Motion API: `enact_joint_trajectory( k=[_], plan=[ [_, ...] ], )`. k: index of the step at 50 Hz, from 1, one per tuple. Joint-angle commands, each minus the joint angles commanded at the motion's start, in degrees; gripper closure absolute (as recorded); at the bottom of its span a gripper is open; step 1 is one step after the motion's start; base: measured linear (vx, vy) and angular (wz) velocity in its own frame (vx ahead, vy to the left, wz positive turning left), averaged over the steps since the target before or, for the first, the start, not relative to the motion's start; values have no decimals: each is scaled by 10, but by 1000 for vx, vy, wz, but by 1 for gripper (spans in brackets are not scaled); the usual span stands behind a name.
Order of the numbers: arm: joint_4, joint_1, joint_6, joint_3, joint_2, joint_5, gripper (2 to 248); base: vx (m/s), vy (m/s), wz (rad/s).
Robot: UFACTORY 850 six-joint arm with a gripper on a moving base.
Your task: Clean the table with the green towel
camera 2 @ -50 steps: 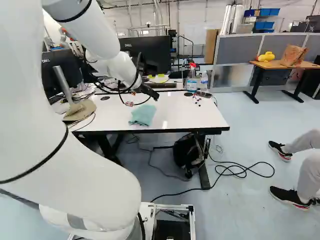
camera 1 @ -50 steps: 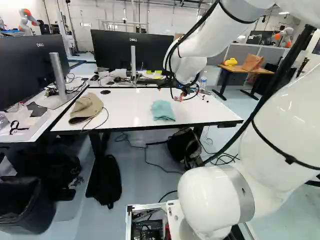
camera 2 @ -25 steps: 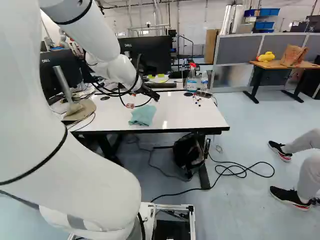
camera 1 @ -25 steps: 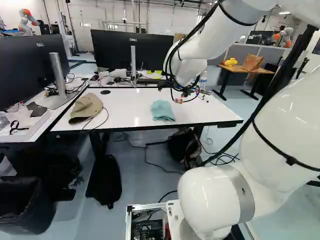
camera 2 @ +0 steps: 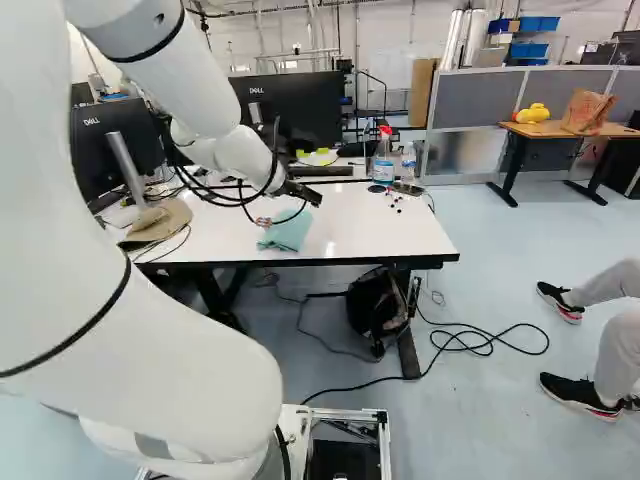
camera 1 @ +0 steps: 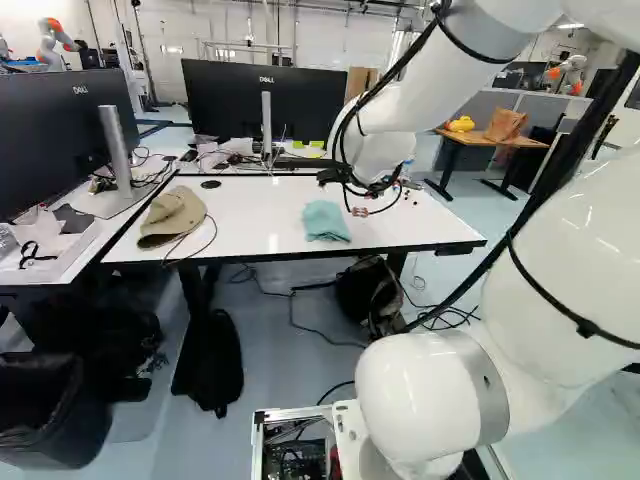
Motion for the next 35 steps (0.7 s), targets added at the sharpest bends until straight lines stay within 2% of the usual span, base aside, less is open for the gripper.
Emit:
enact_joint_trajectory(
  k=[17, 35],
  plan=[
    [-23, -2, 0, 49, 13, 70, 3, 0, 0, 0],
    [-54, -4, 0, 115, 30, 165, 3, 0, 0, 0]
  ],
)
